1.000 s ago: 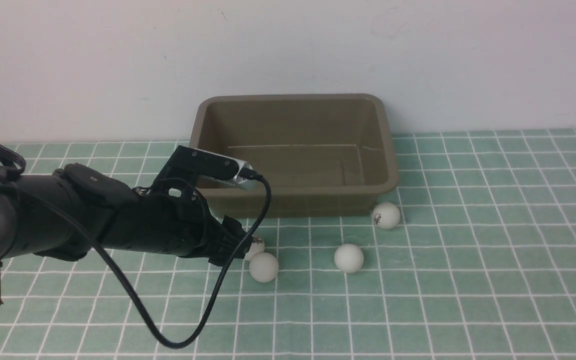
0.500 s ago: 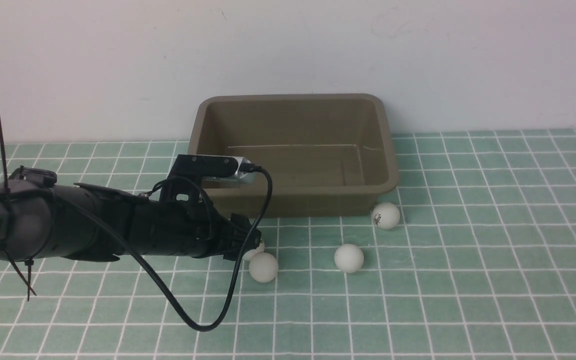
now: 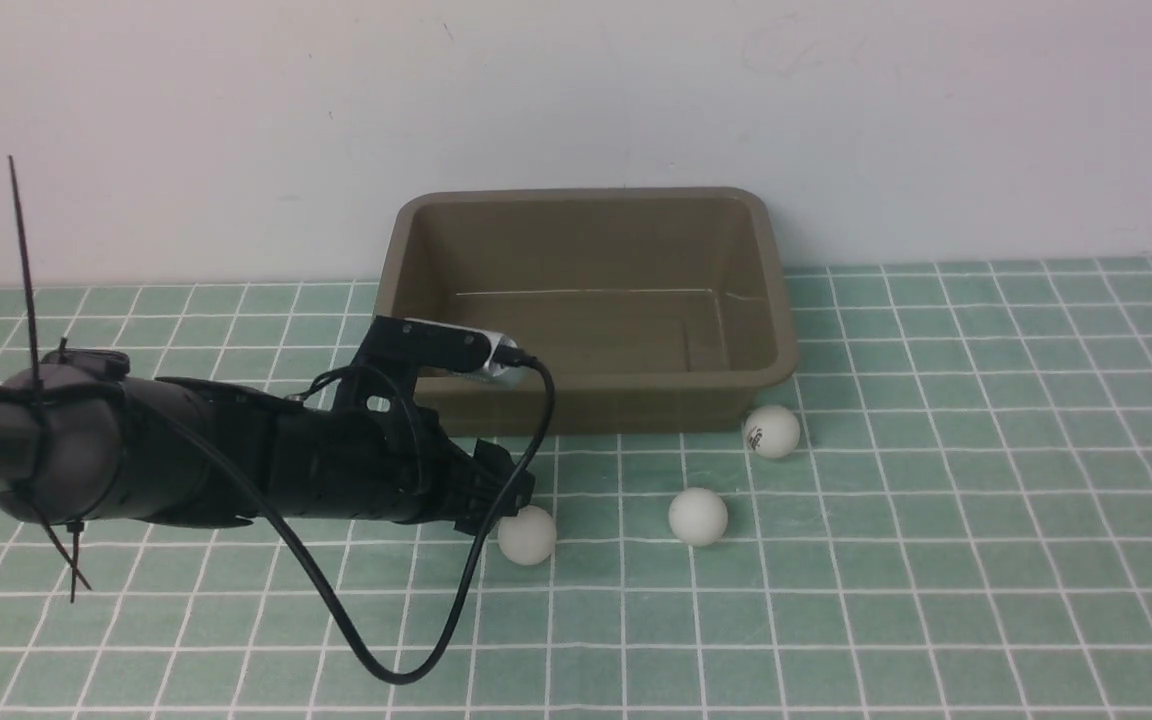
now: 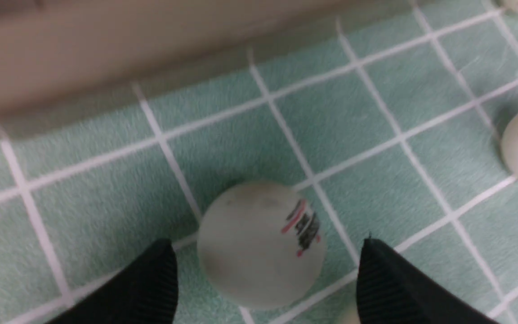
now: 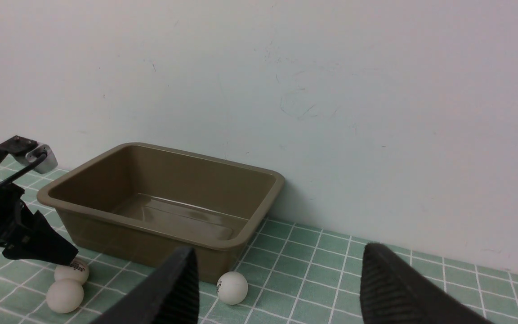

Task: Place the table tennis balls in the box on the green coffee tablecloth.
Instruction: 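Reach for and grasp a ping pong ball on the table beside the basket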

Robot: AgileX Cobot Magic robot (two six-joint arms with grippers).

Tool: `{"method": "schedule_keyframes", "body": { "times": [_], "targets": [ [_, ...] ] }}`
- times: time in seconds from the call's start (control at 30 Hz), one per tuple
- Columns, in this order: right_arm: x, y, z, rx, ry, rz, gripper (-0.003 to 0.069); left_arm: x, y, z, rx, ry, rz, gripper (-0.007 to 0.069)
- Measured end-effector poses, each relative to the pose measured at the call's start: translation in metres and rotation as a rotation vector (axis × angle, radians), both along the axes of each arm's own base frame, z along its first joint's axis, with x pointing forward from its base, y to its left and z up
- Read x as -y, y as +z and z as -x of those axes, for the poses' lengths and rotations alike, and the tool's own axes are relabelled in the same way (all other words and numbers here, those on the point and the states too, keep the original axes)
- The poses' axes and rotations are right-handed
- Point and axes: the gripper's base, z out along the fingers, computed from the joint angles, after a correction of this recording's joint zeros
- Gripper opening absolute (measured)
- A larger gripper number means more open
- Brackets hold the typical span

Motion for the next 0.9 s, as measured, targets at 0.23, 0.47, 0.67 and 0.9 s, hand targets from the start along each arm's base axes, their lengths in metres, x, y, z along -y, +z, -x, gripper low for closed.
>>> {"method": "schedule_keyframes", "body": {
  "times": [0.23, 0.47, 0.67, 0.9],
  "targets": [
    [0.000, 0.000, 0.000, 0.002, -0.001, -0.001, 0.0442, 0.003, -0.010, -0.010, -0.012, -0.001, -0.003, 0.0482],
    [0.000, 0.000, 0.000, 0.002, -0.001, -0.001, 0.0442, 0.005, -0.016, -0.015, -0.022, 0.000, -0.005, 0.0454],
    [0.000, 0.000, 0.000, 0.002, -0.001, -0.001, 0.0442, 0.005, -0.017, -0.017, -0.012, -0.012, -0.015, 0.0352],
    [0.000, 0.000, 0.000, 0.002, -0.001, -0.001, 0.0442, 0.012, 0.003, -0.010, 0.035, -0.105, 0.062, 0.0353]
  ]
}}
